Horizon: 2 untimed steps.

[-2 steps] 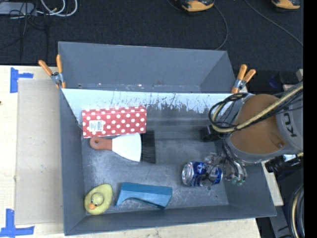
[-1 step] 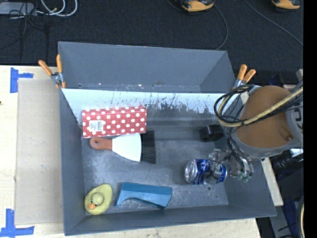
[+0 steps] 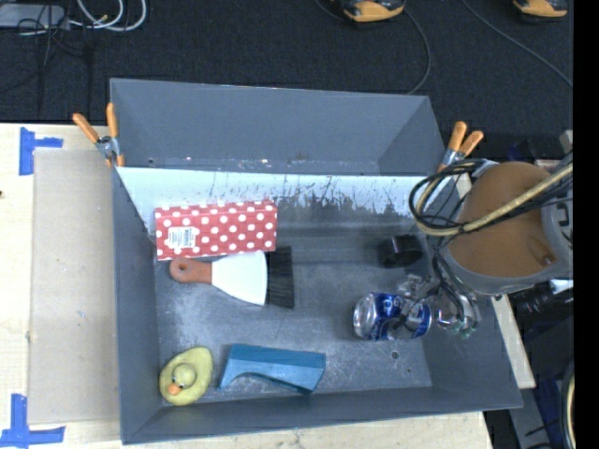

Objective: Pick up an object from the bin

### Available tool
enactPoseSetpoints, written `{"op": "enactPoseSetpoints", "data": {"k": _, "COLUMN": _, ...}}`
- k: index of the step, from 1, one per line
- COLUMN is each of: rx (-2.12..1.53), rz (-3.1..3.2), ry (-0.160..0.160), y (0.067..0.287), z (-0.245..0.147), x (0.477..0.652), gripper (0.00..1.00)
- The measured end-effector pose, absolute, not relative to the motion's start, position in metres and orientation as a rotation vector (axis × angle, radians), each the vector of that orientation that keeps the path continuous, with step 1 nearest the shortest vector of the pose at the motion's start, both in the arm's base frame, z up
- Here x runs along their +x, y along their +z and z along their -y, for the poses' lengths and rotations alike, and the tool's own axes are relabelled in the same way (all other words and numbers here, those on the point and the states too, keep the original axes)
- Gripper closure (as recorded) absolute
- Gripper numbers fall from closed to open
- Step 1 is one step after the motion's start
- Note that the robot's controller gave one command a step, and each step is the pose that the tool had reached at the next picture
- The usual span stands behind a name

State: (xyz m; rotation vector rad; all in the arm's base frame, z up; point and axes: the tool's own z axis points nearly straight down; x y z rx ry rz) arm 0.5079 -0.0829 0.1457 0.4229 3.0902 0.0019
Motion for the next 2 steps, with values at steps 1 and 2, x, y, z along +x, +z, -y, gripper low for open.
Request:
{"op": "enactPoseSetpoints", "data": {"k": 1, "rx": 0.453, "rz": -3.123, "ry": 0.003, "y": 0.145, "z": 0.080, "x": 0.500, "gripper": 1.00}}
{"op": "enactPoseSetpoints", "data": {"k": 2, "rx": 0.495, "rz": -3.074, "ry": 0.004, "y": 0.144, "z": 0.076, "x": 0.532, "gripper": 1.00}}
